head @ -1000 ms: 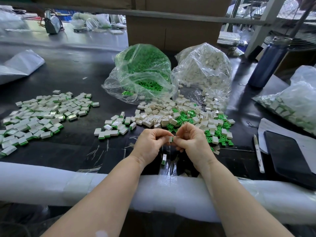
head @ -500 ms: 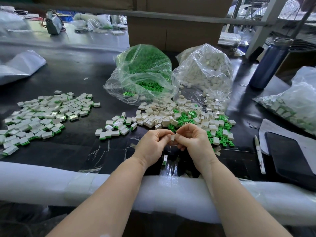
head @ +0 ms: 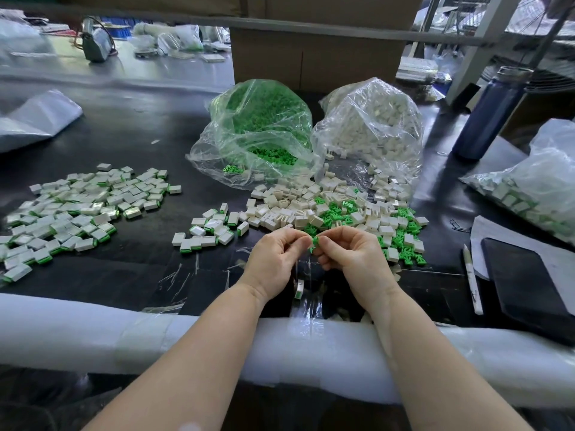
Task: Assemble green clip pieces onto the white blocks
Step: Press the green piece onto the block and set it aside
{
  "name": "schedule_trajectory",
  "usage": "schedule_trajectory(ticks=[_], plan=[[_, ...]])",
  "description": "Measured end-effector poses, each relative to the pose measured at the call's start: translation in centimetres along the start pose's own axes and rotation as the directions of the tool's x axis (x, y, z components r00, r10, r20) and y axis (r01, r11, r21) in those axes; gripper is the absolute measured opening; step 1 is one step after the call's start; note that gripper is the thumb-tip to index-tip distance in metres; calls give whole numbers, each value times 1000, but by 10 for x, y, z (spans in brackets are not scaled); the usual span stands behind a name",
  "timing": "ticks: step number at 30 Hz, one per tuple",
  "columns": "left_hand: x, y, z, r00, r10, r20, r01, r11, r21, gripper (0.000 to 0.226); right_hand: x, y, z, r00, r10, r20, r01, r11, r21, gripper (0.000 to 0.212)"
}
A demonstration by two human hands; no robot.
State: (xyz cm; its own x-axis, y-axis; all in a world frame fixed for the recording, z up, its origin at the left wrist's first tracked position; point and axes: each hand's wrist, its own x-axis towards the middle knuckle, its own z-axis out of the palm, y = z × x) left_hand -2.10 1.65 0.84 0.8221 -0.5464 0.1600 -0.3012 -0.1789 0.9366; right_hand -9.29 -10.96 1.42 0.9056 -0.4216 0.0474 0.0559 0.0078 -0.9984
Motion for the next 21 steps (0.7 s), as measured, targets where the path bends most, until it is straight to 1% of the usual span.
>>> schedule_trajectory(ticks=[3,6,11,15,21], plan=[[-1,1,-1,999,-18,39,19,1000,-9,11,0,1,2,1000,-1,-24,0,998,-65,7],[-1,0,-2,999,-22,37,22,1000,3,14,0,2,4,999,0,-32,-4,992,-123,9],[-2,-1,-1,999,-22,45,20,998,52,12,0,1,4,1000,15,-25,-19,984,-180,10],[-2,-2,-2,998,-13,55,9,996,87,19,-1,0,4,1000,27,-8,-28,977,-213,14],[-2,-3,-1,998,-4,60,-4,993,121,9,-1,-2,2,999,45,7,-42,970,-239,14]])
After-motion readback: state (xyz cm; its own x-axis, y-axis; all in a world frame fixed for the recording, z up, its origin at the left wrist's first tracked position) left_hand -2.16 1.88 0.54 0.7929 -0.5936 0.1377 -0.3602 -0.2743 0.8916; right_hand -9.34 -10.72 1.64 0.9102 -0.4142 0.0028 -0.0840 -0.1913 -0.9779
